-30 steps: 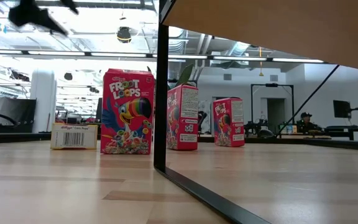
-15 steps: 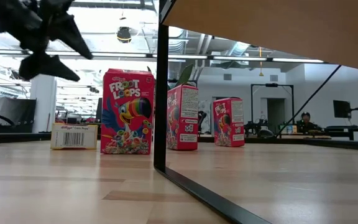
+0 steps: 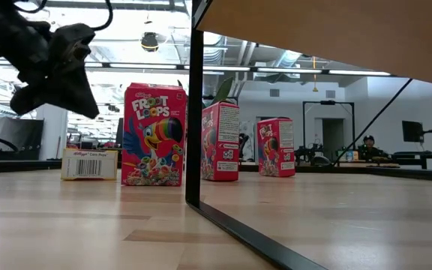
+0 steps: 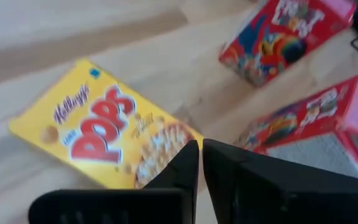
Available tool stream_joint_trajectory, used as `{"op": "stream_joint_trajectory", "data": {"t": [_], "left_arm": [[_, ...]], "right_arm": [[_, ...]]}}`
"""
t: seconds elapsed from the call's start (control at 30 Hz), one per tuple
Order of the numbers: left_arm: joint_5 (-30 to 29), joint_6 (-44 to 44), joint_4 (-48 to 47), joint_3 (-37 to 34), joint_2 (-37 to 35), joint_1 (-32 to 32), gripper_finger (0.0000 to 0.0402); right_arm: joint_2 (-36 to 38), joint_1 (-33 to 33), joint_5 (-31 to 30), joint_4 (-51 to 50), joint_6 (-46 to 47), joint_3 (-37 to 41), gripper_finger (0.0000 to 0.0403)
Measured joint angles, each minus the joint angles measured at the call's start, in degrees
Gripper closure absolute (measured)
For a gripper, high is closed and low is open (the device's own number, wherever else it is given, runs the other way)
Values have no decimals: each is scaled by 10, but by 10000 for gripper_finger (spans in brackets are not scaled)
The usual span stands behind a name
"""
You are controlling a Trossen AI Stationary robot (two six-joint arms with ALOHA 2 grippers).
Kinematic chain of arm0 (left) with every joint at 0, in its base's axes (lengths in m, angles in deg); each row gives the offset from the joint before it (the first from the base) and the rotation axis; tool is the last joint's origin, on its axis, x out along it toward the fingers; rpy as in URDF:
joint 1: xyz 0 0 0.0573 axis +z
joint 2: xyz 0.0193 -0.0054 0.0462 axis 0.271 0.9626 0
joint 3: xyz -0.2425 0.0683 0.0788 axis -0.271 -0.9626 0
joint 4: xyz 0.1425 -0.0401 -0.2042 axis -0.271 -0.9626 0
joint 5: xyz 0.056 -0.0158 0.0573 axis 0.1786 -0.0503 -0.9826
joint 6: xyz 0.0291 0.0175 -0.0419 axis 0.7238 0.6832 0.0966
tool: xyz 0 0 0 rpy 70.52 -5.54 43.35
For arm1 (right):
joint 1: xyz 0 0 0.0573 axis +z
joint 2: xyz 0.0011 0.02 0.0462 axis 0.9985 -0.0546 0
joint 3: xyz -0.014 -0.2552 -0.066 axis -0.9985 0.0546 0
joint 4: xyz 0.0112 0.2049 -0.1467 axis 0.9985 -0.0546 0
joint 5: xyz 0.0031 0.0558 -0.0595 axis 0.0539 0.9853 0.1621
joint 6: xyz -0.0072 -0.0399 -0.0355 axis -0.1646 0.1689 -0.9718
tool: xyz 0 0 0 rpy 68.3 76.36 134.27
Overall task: Stack cereal on shelf
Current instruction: Put the yellow cereal box on the shelf aligned with the other yellow cereal boxes
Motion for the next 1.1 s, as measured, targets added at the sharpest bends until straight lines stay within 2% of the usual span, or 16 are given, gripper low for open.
{"op": "stream_joint_trajectory", "data": {"t": [0.37,0.6,0.97,1.1], "left_arm": [[-37,-91,-1,0,84,-54,401],[-35,-154,4,0,142,-85,401],[-44,-306,-5,-1,212,-167,401],[-44,-328,0,0,228,-176,401]], "right_arm": [[0,0,0,-14,0,0,281],[0,0,0,-14,0,0,280],[0,0,0,-14,0,0,280],[0,0,0,-14,0,0,281]]}}
